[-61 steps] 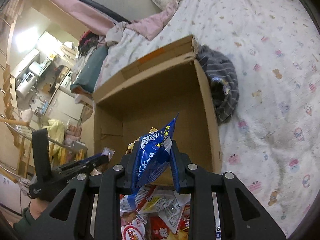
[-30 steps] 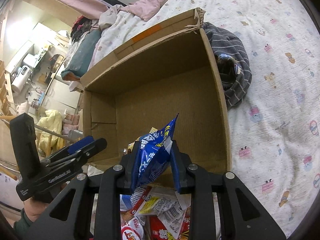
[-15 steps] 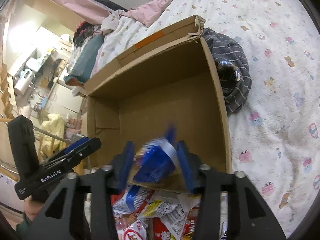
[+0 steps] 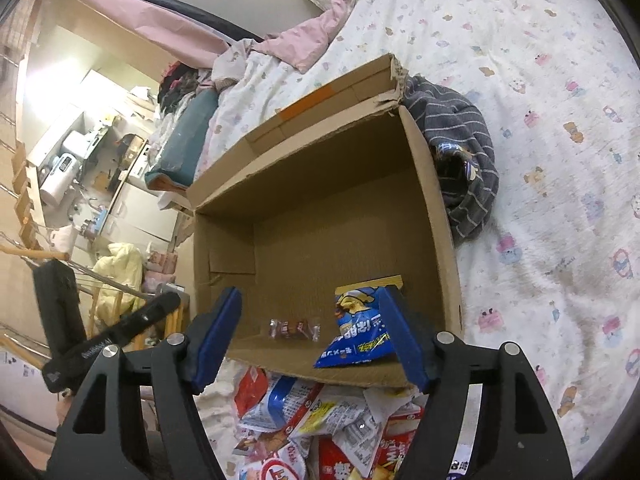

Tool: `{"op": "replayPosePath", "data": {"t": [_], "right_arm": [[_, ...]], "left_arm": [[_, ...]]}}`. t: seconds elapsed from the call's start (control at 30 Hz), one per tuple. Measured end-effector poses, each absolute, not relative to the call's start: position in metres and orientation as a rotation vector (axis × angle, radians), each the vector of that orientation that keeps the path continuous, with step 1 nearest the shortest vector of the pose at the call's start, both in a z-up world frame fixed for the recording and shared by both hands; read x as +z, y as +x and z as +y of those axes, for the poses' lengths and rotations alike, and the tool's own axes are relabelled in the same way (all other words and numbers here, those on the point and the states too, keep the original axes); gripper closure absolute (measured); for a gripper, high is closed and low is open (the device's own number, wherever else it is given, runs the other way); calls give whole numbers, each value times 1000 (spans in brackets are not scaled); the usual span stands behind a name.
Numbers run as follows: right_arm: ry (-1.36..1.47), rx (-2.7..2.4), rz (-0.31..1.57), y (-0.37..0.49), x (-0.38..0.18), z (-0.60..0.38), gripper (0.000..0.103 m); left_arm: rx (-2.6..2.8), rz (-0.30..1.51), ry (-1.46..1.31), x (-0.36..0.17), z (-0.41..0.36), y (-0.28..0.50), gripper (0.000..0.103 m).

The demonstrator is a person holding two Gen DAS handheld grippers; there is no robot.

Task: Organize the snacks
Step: 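Drop the blue packet into the box with the right gripper while the left drops the clear packet, then grasp the yellow chip bag with the right gripper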

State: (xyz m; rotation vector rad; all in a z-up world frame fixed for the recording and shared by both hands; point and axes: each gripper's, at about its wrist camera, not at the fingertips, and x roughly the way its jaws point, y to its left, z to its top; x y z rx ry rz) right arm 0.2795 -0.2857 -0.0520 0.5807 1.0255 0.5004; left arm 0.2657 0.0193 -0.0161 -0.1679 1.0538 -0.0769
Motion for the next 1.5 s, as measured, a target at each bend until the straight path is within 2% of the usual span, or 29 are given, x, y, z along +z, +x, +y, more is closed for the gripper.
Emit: {"op": "replayPosePath", "data": {"t": [0.6, 0.67, 0.73, 0.8, 0.9, 1.3, 1.5], "right_arm": [[510, 517, 993, 200, -14, -286, 28], [498, 531, 978, 187, -5, -287, 27], [488, 527, 962, 176, 2, -289, 18], [472, 510, 941, 164, 10, -293, 14], [442, 491, 937, 153, 16, -297, 13], [358, 342, 899, 126, 13, -307, 13], [308, 291, 1010, 123, -6, -301, 13]], "left_arm": [[-25, 1087, -164, -7, 21, 192, 32], [-24, 1093, -149, -4, 17, 179, 32], [-20, 1095, -130, 0, 14, 169, 32], [-23, 1094, -113, 6, 10, 159, 32], [-34, 1084, -96, 13, 4, 151, 32], [-94, 1065, -80, -2, -3, 164, 32], [-84, 1065, -114, -17, 8, 165, 32]]}}
